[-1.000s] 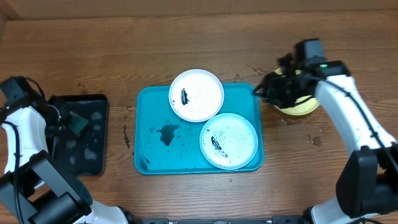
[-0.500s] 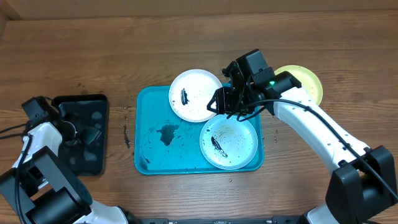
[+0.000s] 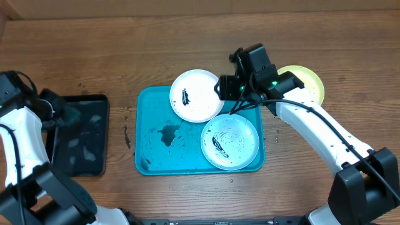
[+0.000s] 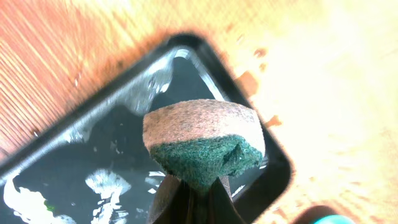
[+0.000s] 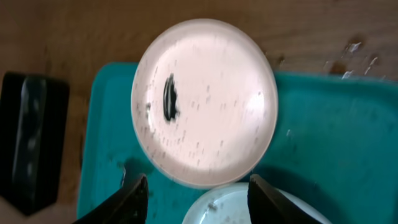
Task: Clean dirty plates on tray and stack at the side
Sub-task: 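Move the right gripper to the upper white plate rim and grasp it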
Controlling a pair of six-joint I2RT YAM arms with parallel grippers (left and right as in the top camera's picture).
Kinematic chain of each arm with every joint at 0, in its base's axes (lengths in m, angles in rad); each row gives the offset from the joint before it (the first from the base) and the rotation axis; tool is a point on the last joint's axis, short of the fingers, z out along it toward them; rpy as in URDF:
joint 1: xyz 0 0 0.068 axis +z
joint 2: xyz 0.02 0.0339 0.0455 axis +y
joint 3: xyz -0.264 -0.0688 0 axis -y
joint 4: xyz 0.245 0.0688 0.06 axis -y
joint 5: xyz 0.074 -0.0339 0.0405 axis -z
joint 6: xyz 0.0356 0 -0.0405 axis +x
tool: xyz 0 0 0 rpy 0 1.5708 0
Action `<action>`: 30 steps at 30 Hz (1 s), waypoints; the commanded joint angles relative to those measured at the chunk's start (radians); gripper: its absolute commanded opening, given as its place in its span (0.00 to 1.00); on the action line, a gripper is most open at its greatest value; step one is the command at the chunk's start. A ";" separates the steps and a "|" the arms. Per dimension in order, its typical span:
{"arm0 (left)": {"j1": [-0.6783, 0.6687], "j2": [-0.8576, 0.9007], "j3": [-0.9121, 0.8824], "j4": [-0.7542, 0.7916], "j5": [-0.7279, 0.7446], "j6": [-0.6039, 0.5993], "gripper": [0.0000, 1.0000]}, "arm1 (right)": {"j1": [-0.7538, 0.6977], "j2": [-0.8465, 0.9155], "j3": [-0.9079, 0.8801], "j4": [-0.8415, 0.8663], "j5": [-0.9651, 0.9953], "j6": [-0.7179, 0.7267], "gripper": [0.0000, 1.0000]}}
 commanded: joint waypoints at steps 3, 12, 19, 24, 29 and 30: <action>0.006 -0.032 0.018 -0.028 -0.020 0.001 0.04 | -0.001 0.098 0.011 0.089 0.139 0.006 0.53; 0.005 -0.032 0.018 -0.042 -0.053 0.001 0.04 | -0.001 0.251 0.011 0.169 0.147 0.009 0.47; 0.005 -0.031 0.018 -0.037 -0.089 0.002 0.04 | 0.005 0.333 0.011 0.212 0.088 0.008 0.31; 0.005 -0.031 0.018 -0.040 -0.090 0.001 0.04 | 0.007 0.341 0.011 0.205 0.074 0.008 0.04; 0.004 -0.032 0.018 -0.009 -0.001 0.001 0.04 | 0.026 0.341 0.031 0.204 -0.053 0.009 0.04; 0.004 -0.032 0.019 0.002 0.023 0.001 0.04 | 0.037 0.341 0.041 0.197 -0.082 0.009 0.04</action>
